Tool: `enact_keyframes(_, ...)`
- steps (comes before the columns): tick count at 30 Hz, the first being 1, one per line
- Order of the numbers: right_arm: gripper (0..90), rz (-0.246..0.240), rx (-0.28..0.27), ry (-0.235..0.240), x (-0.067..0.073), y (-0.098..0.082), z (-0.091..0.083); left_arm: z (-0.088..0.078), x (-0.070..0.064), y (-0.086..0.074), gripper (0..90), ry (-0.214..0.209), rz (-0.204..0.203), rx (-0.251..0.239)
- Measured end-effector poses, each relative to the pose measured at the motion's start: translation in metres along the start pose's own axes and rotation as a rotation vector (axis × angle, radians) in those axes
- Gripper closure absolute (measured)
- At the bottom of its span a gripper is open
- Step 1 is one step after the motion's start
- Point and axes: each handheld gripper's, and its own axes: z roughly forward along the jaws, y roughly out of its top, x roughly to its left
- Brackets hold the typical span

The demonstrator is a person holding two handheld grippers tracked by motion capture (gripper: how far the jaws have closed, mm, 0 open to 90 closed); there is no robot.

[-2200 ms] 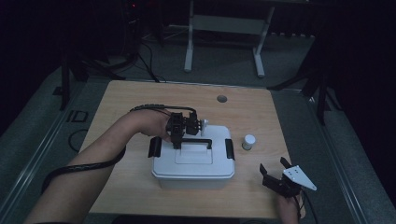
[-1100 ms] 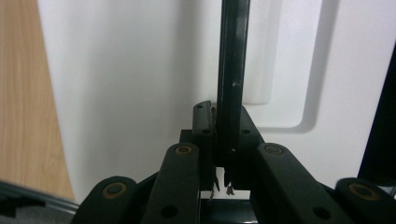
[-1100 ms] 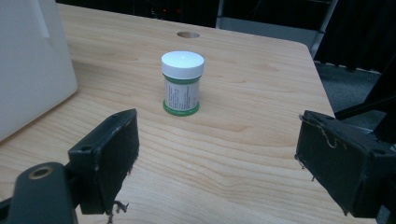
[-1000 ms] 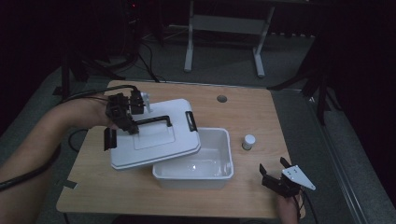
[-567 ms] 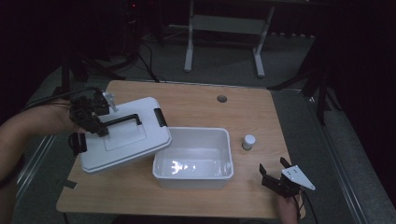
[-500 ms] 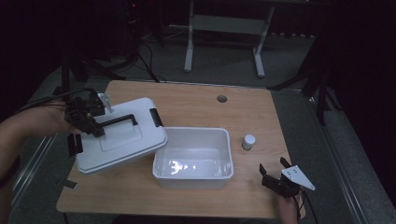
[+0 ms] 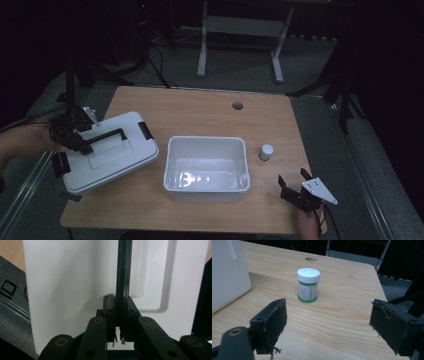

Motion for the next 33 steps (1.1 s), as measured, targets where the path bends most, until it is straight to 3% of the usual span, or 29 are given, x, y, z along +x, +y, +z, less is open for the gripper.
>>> enact_keyframes(6, 13.8, -0.005, 0.005, 0.001, 0.001, 0.000, 0.000, 0.021, 0.007, 0.005, 83.3, -0.016, -0.021, 0.010)
enact_keyframes(14, 13.8, -0.005, 0.004, 0.004, 0.001, 0.000, 0.000, 0.053, 0.011, 0.009, 83.3, -0.068, -0.024, 0.001)
enact_keyframes(19, 13.8, -0.001, 0.002, 0.004, 0.000, 0.000, 0.000, 0.071, 0.011, 0.015, 83.2, -0.076, -0.016, 0.020)
enact_keyframes(23, 13.8, -0.003, 0.005, 0.005, 0.001, 0.000, 0.000, 0.079, 0.012, 0.019, 83.2, -0.087, -0.006, 0.012)
enact_keyframes(33, 13.8, -0.006, 0.014, -0.005, 0.001, 0.000, 0.001, 0.100, 0.019, 0.020, 83.2, -0.095, -0.030, 0.026)
